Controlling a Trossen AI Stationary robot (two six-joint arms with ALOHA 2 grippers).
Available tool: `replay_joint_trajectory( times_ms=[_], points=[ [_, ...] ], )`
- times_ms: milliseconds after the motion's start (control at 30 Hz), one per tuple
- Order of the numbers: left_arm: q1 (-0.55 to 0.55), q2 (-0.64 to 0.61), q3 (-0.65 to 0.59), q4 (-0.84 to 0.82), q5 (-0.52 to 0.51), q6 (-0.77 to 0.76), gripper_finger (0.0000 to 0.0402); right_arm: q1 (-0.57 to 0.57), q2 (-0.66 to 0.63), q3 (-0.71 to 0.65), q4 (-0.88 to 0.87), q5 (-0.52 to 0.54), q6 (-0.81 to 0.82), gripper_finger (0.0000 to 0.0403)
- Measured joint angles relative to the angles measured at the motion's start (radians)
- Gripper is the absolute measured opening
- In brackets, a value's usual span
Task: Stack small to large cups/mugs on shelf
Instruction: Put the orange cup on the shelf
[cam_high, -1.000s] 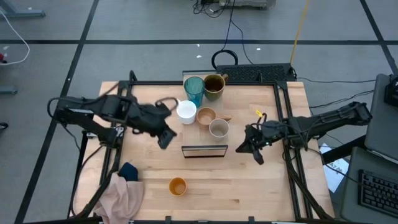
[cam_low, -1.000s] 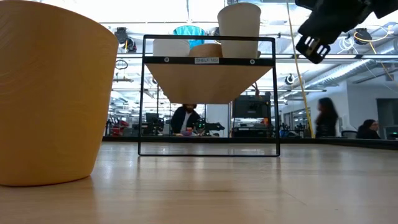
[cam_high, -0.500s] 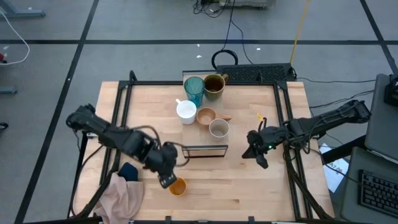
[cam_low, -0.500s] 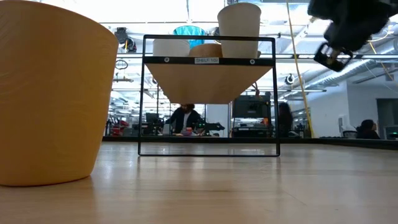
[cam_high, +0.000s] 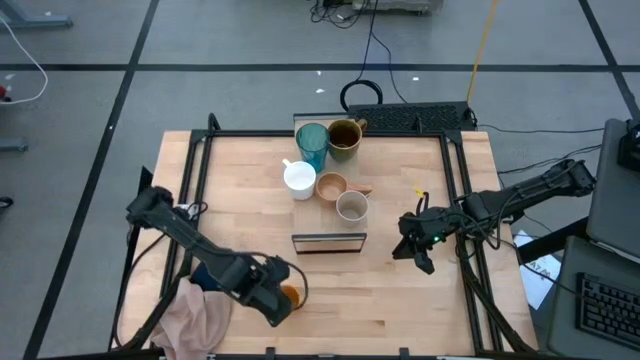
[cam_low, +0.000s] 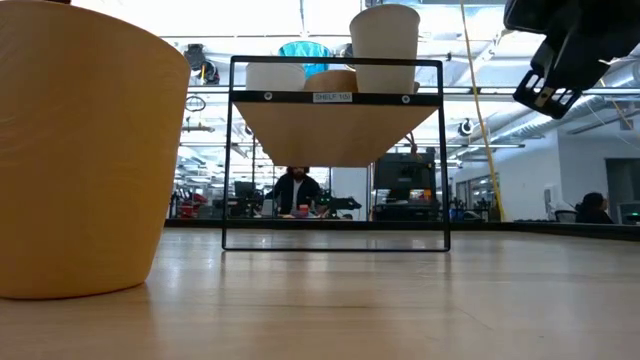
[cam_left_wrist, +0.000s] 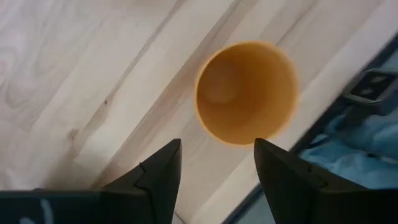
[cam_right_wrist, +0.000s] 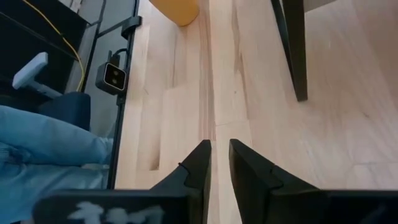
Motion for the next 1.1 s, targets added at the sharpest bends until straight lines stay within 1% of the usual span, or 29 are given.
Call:
replay_joint_trajectory(
  times_ms=[167, 467, 633, 767, 833, 1000, 1100],
  points=[
    [0.007, 0.044, 0.0, 0.001, 0.01, 0.01, 0.0203, 0.0, -0.007, 0.0, 0.005, -0.027, 0.007, 0.005],
    [0.023, 0.095, 0.0, -0.001, 0.005, 0.042, 0.0202, 0.0, -0.041, 0.0, 0.007, -0.027, 0.022, 0.005],
    [0.038, 0.093, 0.0, -0.003, -0.046, 0.045, 0.0202, 0.0, -0.061, 0.0, 0.009, -0.027, 0.041, 0.005],
    [0.042, 0.095, -0.002, -0.001, -0.062, 0.066, 0.0202, 0.0, -0.078, 0.0, 0.023, -0.027, 0.054, 0.005],
    [0.042, 0.093, -0.02, 0.003, -0.061, 0.06, 0.0202, 0.001, -0.086, 0.0, 0.028, -0.027, 0.06, 0.005],
    [0.042, 0.095, -0.067, 0.003, -0.005, 0.039, 0.0202, 0.001, -0.103, 0.0, 0.028, -0.027, 0.06, 0.005],
    [0.042, 0.095, -0.074, 0.005, -0.002, 0.043, 0.0202, 0.001, -0.107, 0.0, 0.029, -0.027, 0.06, 0.005]
  ],
)
